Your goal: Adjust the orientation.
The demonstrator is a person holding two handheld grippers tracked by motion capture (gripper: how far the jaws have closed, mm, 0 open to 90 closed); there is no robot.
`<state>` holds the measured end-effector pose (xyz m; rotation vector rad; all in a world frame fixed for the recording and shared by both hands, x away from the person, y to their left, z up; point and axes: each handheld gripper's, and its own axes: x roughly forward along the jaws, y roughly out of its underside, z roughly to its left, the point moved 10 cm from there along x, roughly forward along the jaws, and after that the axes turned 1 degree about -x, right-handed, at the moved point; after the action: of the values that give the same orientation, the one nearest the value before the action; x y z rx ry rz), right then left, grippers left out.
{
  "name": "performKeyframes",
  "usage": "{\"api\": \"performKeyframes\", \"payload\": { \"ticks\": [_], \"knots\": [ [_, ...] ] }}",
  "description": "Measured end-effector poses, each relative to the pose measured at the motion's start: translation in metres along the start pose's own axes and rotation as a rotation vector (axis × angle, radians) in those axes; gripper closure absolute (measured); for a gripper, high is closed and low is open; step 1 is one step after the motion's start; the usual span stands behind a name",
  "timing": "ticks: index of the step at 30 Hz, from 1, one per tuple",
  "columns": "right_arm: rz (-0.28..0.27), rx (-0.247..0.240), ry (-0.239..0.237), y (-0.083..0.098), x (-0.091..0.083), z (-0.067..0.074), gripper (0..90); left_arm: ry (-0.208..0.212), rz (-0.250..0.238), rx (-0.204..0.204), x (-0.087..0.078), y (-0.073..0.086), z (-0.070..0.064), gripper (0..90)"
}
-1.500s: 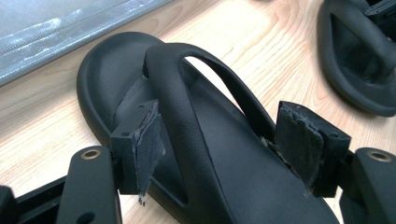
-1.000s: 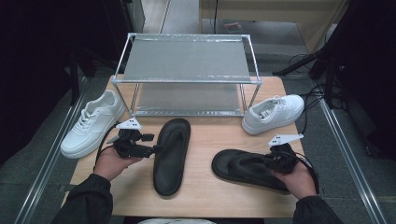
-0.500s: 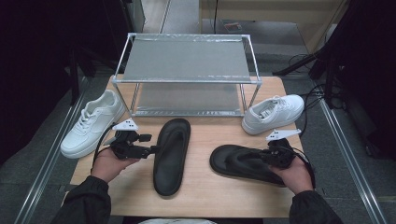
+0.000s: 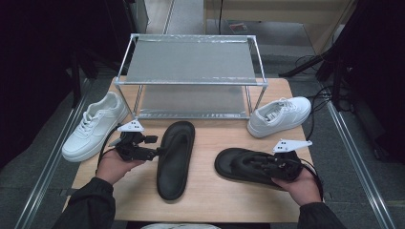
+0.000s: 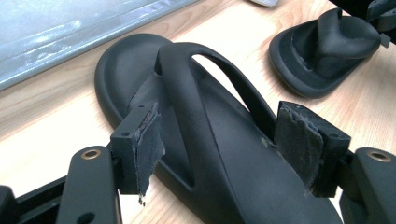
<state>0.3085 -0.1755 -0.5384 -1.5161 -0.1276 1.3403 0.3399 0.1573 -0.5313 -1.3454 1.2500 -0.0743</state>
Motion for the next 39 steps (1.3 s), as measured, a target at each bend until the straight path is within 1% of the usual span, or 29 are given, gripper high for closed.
{"api": "performKeyframes", "payload": {
  "ticks": [2,5,10,11,12,15,18,19,21,23,26,27,28,29,30,31,34,35,36,39],
  "knots": [
    [0.006,0.000,-0.013,0.004,0.001,0.002,70.2,0.009,0.005,0.003,0.004,-0.002,-0.001,32.0],
    [0.016,0.002,-0.022,0.007,0.003,0.002,69.2,0.012,0.009,0.007,0.006,-0.003,-0.002,31.9],
    [0.041,0.000,-0.024,0.011,0.010,0.001,68.7,0.016,0.009,0.008,0.007,-0.004,-0.003,32.0],
    [0.056,-0.003,-0.040,0.011,0.016,0.003,68.1,0.016,0.011,0.009,0.007,-0.004,-0.003,32.0],
    [0.058,-0.004,-0.047,0.011,0.017,0.004,68.1,0.015,0.011,0.011,0.007,-0.004,-0.003,31.9],
    [0.079,-0.023,-0.064,0.011,0.024,0.007,67.9,0.015,0.009,0.007,0.006,-0.004,-0.003,32.0],
    [0.119,-0.047,-0.074,0.016,0.030,0.011,67.9,0.014,0.011,0.007,0.006,-0.004,-0.003,31.9],
    [0.133,-0.062,-0.072,0.017,0.032,0.011,68.1,0.014,0.011,0.007,0.006,-0.004,-0.003,31.9],
    [0.160,-0.085,-0.076,0.020,0.036,0.014,70.6,0.016,0.010,0.013,0.006,-0.004,-0.003,31.9],
    [0.173,-0.104,-0.070,0.020,0.039,0.014,74.2,0.016,0.008,0.016,0.006,-0.004,-0.003,31.9],
    [0.177,-0.100,-0.070,0.018,0.039,0.015,76.0,0.013,0.004,0.018,0.005,-0.004,-0.002,32.0],
    [0.189,-0.104,-0.061,0.015,0.039,0.017,76.6,0.012,-0.004,0.012,0.005,-0.005,-0.002,31.9],
    [0.187,-0.101,-0.063,0.013,0.038,0.018,76.7,0.011,-0.006,0.012,0.005,-0.005,-0.001,31.9],
    [0.181,-0.087,-0.067,0.010,0.038,0.020,76.9,0.012,-0.007,0.013,0.005,-0.005,-0.001,31.9],
    [0.181,-0.087,-0.067,0.010,0.038,0.020,76.9,0.012,-0.007,0.013,0.005,-0.005,-0.001,32.0],
    [0.175,-0.072,-0.064,0.004,0.038,0.023,77.1,0.010,-0.006,0.015,0.005,-0.005,-0.002,32.0],
    [0.163,-0.043,-0.071,-0.004,0.041,0.027,77.5,0.013,-0.006,0.021,0.005,-0.005,-0.003,32.0],
    [0.163,-0.043,-0.071,-0.004,0.041,0.027,77.5,0.013,-0.006,0.021,0.005,-0.005,-0.003,32.0],
    [0.140,-0.016,-0.079,-0.012,0.044,0.029,77.7,0.012,-0.008,0.022,0.005,-0.006,-0.003,32.0],
    [0.126,0.016,-0.080,-0.021,0.049,0.031,78.0,0.014,-0.008,0.020,0.004,-0.006,-0.003,32.0]
  ]
}}
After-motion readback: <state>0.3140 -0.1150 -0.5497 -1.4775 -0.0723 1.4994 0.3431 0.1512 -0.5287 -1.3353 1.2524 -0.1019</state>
